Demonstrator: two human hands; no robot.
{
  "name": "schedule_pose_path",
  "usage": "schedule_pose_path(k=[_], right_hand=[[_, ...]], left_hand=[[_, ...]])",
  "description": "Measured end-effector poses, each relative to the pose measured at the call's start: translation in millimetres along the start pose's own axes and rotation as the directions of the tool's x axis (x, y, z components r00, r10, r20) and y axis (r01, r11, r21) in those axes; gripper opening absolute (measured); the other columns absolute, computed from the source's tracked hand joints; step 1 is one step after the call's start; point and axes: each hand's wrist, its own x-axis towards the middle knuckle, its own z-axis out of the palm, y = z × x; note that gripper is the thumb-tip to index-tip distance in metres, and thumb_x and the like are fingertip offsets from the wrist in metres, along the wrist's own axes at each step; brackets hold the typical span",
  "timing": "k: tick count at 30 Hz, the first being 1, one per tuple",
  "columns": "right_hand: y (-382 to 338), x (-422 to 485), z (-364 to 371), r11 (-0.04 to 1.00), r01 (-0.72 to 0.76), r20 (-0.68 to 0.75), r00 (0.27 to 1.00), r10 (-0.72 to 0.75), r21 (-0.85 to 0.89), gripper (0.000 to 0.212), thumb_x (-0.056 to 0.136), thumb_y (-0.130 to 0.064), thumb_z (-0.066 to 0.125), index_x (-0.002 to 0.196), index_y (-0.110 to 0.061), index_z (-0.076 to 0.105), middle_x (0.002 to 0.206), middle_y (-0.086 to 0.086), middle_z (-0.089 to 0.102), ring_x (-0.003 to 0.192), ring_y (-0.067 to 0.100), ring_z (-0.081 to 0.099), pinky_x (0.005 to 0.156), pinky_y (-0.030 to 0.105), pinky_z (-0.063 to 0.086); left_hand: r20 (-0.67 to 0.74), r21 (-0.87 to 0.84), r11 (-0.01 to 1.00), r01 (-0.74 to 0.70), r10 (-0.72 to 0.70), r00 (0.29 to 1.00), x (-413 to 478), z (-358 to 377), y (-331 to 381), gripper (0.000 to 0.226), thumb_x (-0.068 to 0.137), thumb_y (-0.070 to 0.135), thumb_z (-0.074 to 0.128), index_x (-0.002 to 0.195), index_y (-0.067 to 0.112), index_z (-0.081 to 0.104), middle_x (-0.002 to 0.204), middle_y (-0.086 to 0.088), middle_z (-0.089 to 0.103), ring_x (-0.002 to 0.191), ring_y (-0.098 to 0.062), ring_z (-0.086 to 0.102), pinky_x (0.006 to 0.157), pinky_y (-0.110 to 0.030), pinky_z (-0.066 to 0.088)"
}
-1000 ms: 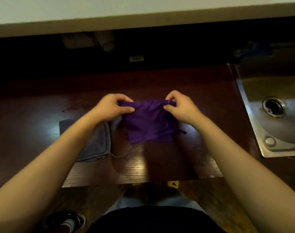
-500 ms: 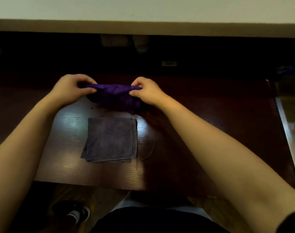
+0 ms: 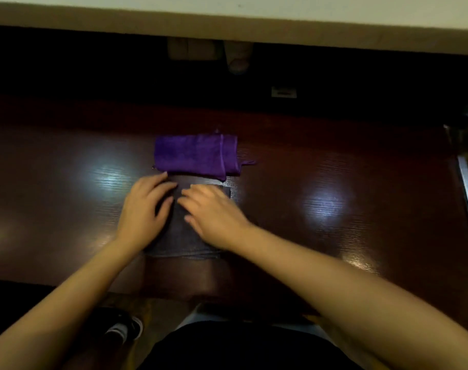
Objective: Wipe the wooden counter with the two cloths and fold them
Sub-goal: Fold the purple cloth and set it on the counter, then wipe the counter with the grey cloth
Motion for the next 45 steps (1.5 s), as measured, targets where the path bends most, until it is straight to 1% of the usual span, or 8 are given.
schedule_pose_path(k=[3, 11, 14, 18, 22, 28, 37, 45], right_hand=[[0, -15, 25, 0.992, -0.035, 0.124, 0.991, 0.049, -0.117, 0.063, 0.09, -0.045, 0.037, 0.143, -0.014, 0.033, 0.154, 0.006, 0.029, 0.144, 0.025, 0.021, 0.118, 0.04, 0.006], [23, -91, 19, 0.966, -0.131, 0.035, 0.989, 0.142, -0.221, 0.063, 0.089, -0.046, 0.037, 0.144, -0.018, 0.031, 0.153, 0.003, 0.033, 0.143, 0.022, 0.025, 0.115, 0.039, 0.013], [40, -127, 7, 0.953, -0.187, -0.002, 0.981, 0.192, -0.239, 0.063, 0.088, -0.045, 0.04, 0.144, -0.018, 0.032, 0.153, 0.002, 0.032, 0.142, 0.021, 0.025, 0.115, 0.039, 0.014], [37, -134, -10, 0.921, -0.315, -0.097, 0.949, 0.301, -0.228, 0.062, 0.077, -0.042, 0.046, 0.132, -0.014, 0.05, 0.146, 0.008, 0.043, 0.137, 0.026, 0.037, 0.112, 0.04, 0.019], [22, -102, 5, 0.955, -0.174, -0.022, 0.985, 0.174, -0.242, 0.063, 0.085, -0.05, 0.042, 0.143, -0.027, 0.031, 0.155, 0.004, 0.026, 0.144, 0.031, 0.018, 0.114, 0.054, 0.009], [25, -112, 16, 0.951, -0.145, 0.01, 0.988, 0.154, -0.272, 0.07, 0.088, -0.059, 0.034, 0.148, -0.025, 0.019, 0.157, 0.004, 0.019, 0.146, 0.031, 0.01, 0.113, 0.058, 0.006], [59, -92, 2, 0.898, -0.387, -0.087, 0.922, 0.377, -0.211, 0.076, 0.087, -0.061, 0.035, 0.149, -0.022, 0.017, 0.159, 0.005, 0.011, 0.147, 0.024, 0.004, 0.116, 0.054, 0.002], [-9, -122, 32, 0.865, -0.475, -0.122, 0.88, 0.46, -0.163, 0.074, 0.085, -0.055, 0.035, 0.147, -0.016, 0.026, 0.157, 0.011, 0.02, 0.146, 0.029, 0.011, 0.114, 0.056, 0.006]], left_hand=[[0.092, 0.036, 0.999, 0.008, -0.012, 0.996, -18, 15, -4, 0.046, 0.088, 0.031, 0.04, 0.126, 0.01, 0.052, 0.137, -0.017, 0.048, 0.129, -0.033, 0.04, 0.111, -0.04, 0.028], [0.17, 0.147, 0.976, -0.16, 0.134, 0.976, -38, 43, 54, 0.056, 0.088, 0.04, 0.037, 0.141, 0.02, 0.029, 0.15, -0.008, 0.031, 0.14, -0.021, 0.021, 0.114, -0.046, 0.01], [0.161, 0.04, 0.981, -0.19, 0.181, 0.97, -37, 54, 85, 0.058, 0.088, 0.046, 0.036, 0.141, 0.024, 0.026, 0.152, 0.0, 0.021, 0.142, -0.013, 0.01, 0.115, -0.045, 0.001], [0.018, -0.064, 0.998, -0.018, 0.019, 1.0, -25, 48, 75, 0.053, 0.088, 0.043, 0.034, 0.139, 0.029, 0.03, 0.152, 0.0, 0.022, 0.142, -0.013, 0.012, 0.115, -0.048, 0.004], [-0.036, 0.054, 0.986, 0.155, -0.153, 0.988, -22, 43, 57, 0.051, 0.09, 0.04, 0.028, 0.14, 0.027, 0.029, 0.154, -0.002, 0.019, 0.142, -0.016, 0.007, 0.113, -0.052, 0.002], [0.038, 0.144, 0.983, 0.117, -0.123, 0.992, -26, 52, 65, 0.055, 0.09, 0.047, 0.026, 0.141, 0.027, 0.026, 0.154, -0.004, 0.022, 0.143, -0.02, 0.01, 0.115, -0.053, 0.006], [0.038, 0.178, 0.978, 0.11, -0.119, 0.992, -25, 62, 81, 0.053, 0.091, 0.044, 0.027, 0.142, 0.028, 0.025, 0.154, -0.002, 0.022, 0.143, -0.022, 0.01, 0.116, -0.051, 0.007], [0.044, 0.187, 0.977, 0.099, -0.109, 0.993, -25, 62, 82, 0.054, 0.091, 0.044, 0.024, 0.142, 0.027, 0.026, 0.154, -0.003, 0.022, 0.144, -0.023, 0.01, 0.116, -0.051, 0.007]])
